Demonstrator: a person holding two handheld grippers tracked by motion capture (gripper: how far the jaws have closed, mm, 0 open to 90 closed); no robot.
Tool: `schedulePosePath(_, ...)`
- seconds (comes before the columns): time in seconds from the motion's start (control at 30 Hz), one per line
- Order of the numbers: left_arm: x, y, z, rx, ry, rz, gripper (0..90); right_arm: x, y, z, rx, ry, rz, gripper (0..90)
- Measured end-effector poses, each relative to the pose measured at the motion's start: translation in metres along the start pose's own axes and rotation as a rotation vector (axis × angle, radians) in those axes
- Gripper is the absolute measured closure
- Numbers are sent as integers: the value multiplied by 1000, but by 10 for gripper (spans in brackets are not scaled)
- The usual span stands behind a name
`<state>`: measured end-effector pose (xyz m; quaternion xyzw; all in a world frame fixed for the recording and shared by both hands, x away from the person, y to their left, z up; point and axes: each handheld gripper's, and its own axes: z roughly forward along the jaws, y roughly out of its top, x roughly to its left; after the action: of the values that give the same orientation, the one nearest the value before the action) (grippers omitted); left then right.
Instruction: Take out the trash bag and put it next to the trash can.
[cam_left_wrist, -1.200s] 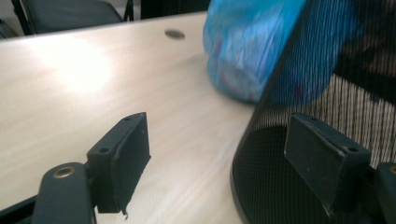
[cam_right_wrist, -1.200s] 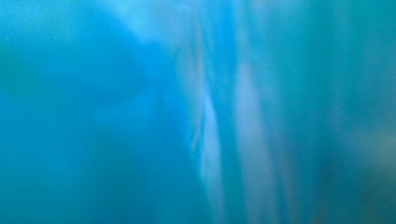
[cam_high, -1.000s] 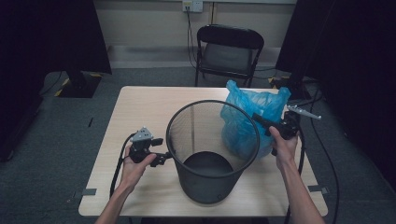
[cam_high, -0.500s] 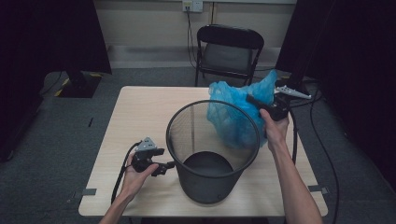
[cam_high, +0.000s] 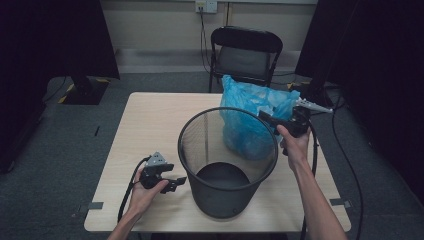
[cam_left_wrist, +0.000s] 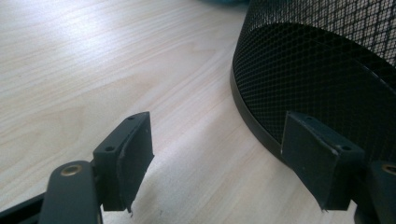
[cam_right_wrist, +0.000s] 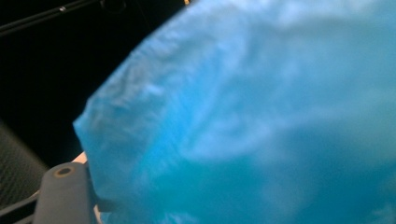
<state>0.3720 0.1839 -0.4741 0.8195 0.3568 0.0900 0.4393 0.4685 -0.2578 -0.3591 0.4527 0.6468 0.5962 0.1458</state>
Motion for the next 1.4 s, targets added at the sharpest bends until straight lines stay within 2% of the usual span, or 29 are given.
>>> schedulePosePath(0.13,-2,-4,2,19,6,14,243,-3,-16,-24,0,3,11,166)
schedulePosePath(0.3,-4,-8,5,35,-2,3,243,-2,-36,-49,5,19,22,157)
schedulePosePath(0.47,-5,-8,7,40,-3,2,243,5,-53,-63,35,49,27,155)
schedulePosePath(0.57,-6,-10,8,50,-2,8,243,10,-64,-68,67,46,1,155)
schedulePosePath(0.63,-7,-10,8,49,-1,3,243,12,-69,-72,75,37,3,155)
schedulePosePath(0.73,-9,-12,7,63,16,21,243,14,-77,-77,98,-5,-31,157)
schedulePosePath(0.83,-11,-12,4,56,22,20,243,14,-87,-80,118,-26,-32,159)
schedulePosePath(0.87,-12,-12,3,61,34,25,243,13,-91,-81,118,-36,-37,160)
schedulePosePath(0.97,-16,-13,2,77,36,37,243,12,-101,-83,137,-41,-28,162)
schedulePosePath(1.07,-18,-18,0,79,46,10,243,12,-112,-86,158,-62,-29,168)
schedulePosePath(1.1,-18,-20,-1,88,53,18,243,12,-116,-86,166,-75,-37,169)
schedulePosePath(1.17,-20,-22,-3,98,60,-4,243,14,-124,-88,196,-95,-63,168)
schedulePosePath(1.23,-24,-26,-6,96,60,-3,243,16,-132,-90,225,-122,-87,175)
schedulePosePath(1.3,-26,-29,-9,100,70,3,243,18,-140,-90,258,-171,-128,183)
schedulePosePath(1.4,-25,-31,-11,106,89,12,243,16,-151,-91,296,-188,-111,179)
